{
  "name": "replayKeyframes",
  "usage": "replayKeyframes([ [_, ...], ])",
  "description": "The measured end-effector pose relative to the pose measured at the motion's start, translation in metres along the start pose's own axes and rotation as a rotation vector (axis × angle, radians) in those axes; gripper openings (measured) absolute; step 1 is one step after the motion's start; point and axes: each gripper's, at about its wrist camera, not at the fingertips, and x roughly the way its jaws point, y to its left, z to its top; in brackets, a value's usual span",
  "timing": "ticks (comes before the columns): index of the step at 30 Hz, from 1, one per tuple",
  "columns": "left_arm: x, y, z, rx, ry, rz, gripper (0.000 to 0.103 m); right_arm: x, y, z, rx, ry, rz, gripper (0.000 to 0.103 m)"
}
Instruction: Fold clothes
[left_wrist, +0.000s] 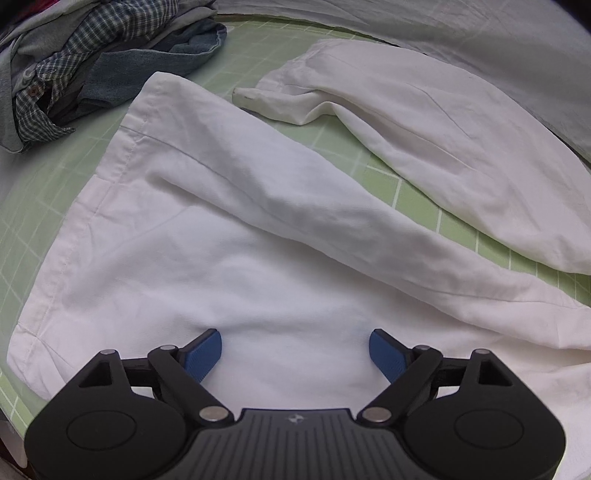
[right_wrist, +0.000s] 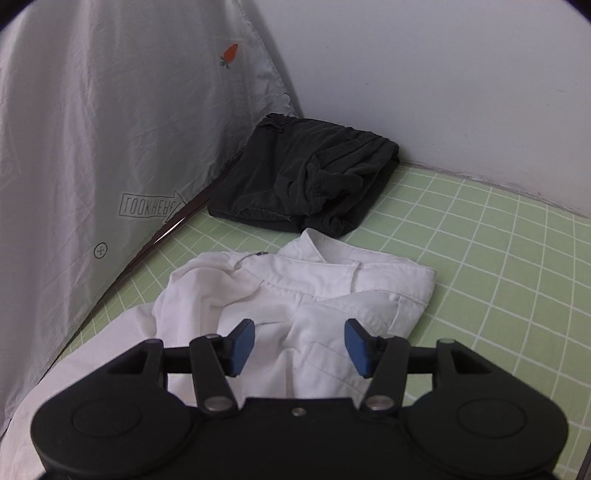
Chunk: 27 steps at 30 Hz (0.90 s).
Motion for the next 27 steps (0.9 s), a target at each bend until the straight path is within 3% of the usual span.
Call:
replayKeyframes([
  [5, 0.006, -0.005, 0.003, 0.037, 0.014, 0.005, 0.099, 0.028, 0.023, -0.006, -0.035, 0.089, 0.051, 0.039],
  [7, 0.008, -0.004, 0.003, 0.046, 0.011, 0.000, 0.100, 0.040, 0.030, -0.012, -0.055, 0.115, 0.032, 0.034],
  [9, 0.008, 0.000, 0.002, 0.048, 0.005, -0.009, 0.101, 0.042, 0.033, -0.017, -0.074, 0.106, 0.010, 0.017],
  [11, 0.007, 0.004, 0.001, 0.049, -0.001, -0.016, 0.101, 0.034, 0.031, -0.018, -0.090, 0.078, -0.014, 0.008],
  [17, 0.007, 0.024, 0.000, -0.001, -0.007, 0.014, 0.101, -0.042, -0.014, -0.013, -0.066, -0.051, -0.170, 0.005],
  [20, 0.003, 0.037, -0.004, -0.035, -0.006, 0.021, 0.101, -0.062, -0.049, -0.031, -0.060, -0.006, -0.265, 0.005],
  [23, 0.000, 0.054, -0.007, -0.088, -0.005, 0.021, 0.101, -0.052, -0.075, -0.068, -0.110, 0.109, -0.367, 0.005],
  [27, -0.013, 0.088, -0.015, -0.178, -0.033, 0.034, 0.101, -0.051, -0.089, -0.089, -0.080, 0.131, -0.378, 0.006],
])
